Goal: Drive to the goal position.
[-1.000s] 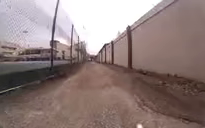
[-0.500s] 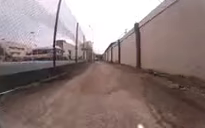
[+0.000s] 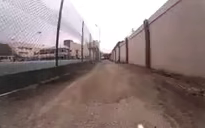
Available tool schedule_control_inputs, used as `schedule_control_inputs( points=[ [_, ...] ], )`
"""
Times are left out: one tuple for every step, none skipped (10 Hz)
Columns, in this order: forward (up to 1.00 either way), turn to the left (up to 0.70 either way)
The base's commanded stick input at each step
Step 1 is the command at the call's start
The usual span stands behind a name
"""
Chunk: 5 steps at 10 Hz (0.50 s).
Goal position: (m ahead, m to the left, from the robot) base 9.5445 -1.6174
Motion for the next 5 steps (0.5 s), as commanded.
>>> schedule_control_inputs(
  points=[
    [0.70, 0.00],
    [0.70, 0.00],
    [0.70, 0.00],
    [0.70, 0.00],
    [0.70, 0.00]
  ],
)
